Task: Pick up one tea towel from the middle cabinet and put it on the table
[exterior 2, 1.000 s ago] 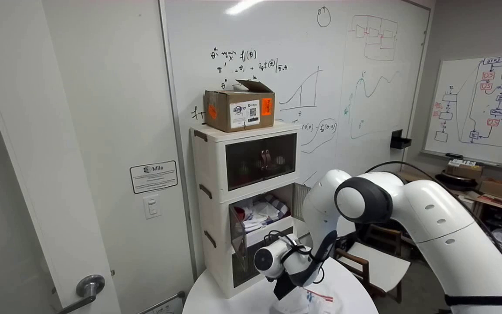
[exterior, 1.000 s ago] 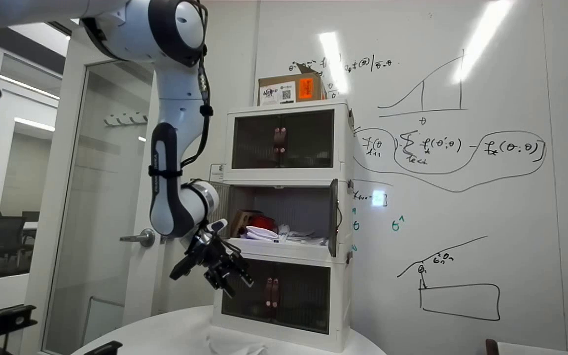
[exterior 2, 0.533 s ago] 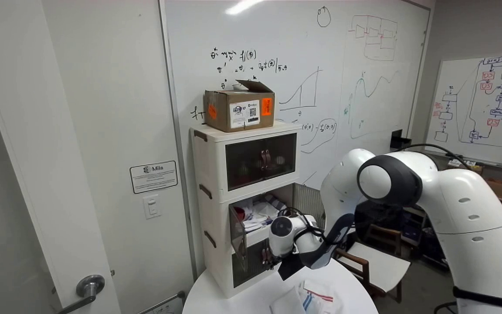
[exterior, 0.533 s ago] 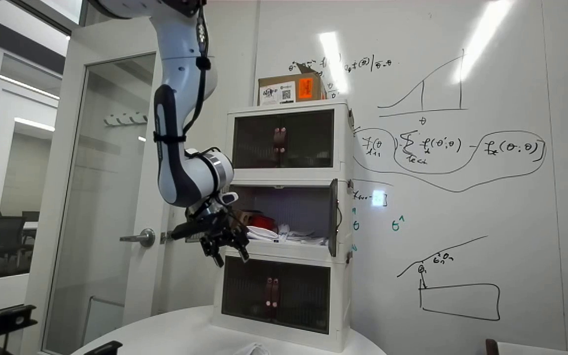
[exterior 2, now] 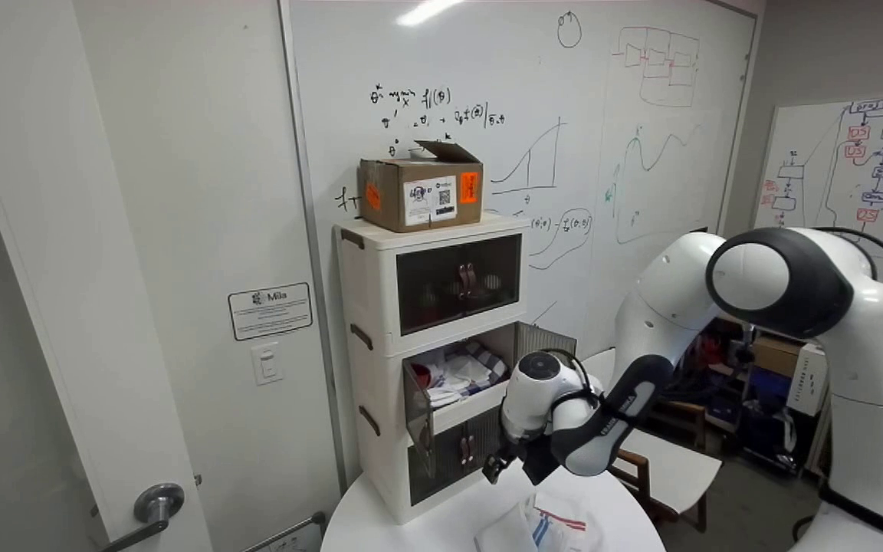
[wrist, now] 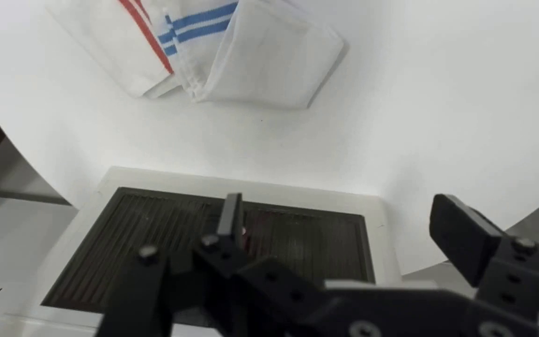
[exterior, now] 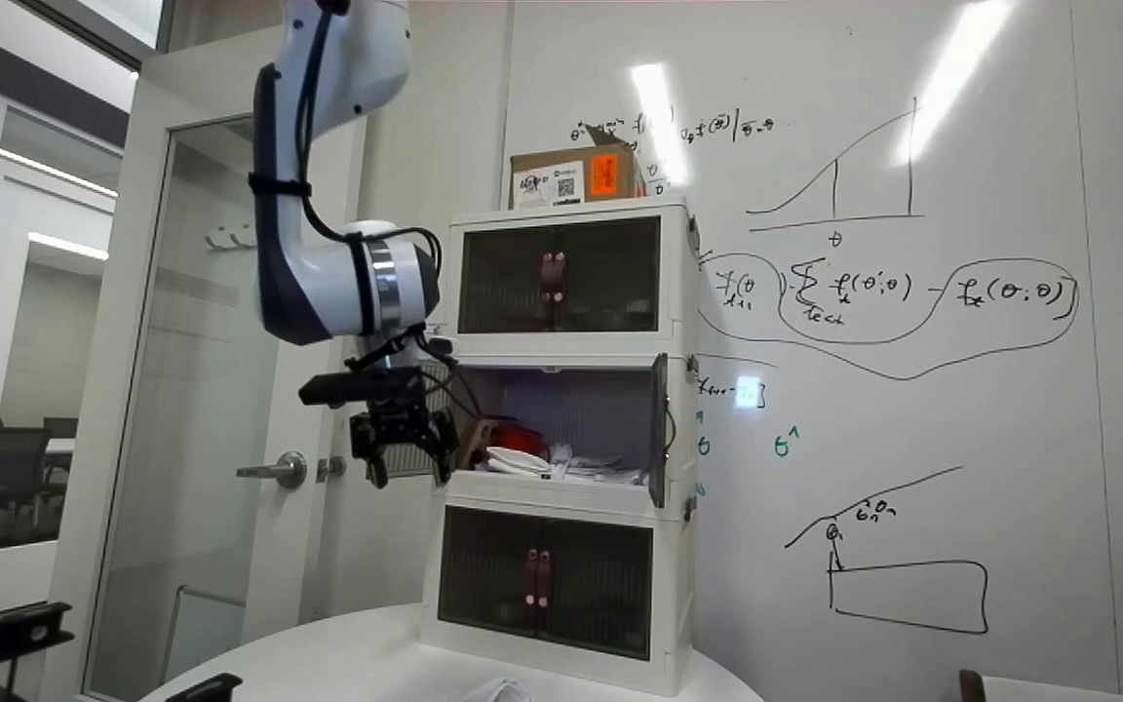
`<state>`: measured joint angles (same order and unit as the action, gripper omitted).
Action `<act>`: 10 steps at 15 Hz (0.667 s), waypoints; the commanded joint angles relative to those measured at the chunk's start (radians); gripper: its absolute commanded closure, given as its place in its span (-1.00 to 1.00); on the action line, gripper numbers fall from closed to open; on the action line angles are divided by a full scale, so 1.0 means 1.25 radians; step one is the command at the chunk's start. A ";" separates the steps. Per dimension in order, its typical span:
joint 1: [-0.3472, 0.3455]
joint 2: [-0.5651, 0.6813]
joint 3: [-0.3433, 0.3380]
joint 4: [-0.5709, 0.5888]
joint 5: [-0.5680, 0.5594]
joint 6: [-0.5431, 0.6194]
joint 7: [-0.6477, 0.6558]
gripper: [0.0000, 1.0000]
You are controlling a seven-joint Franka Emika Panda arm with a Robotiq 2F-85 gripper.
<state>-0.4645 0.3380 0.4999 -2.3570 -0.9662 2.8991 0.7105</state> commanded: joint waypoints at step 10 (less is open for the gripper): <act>-0.061 -0.333 0.104 0.123 0.692 -0.580 -0.147 -1.00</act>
<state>-0.6986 0.0228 0.8266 -2.2583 -0.2006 2.3385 0.5154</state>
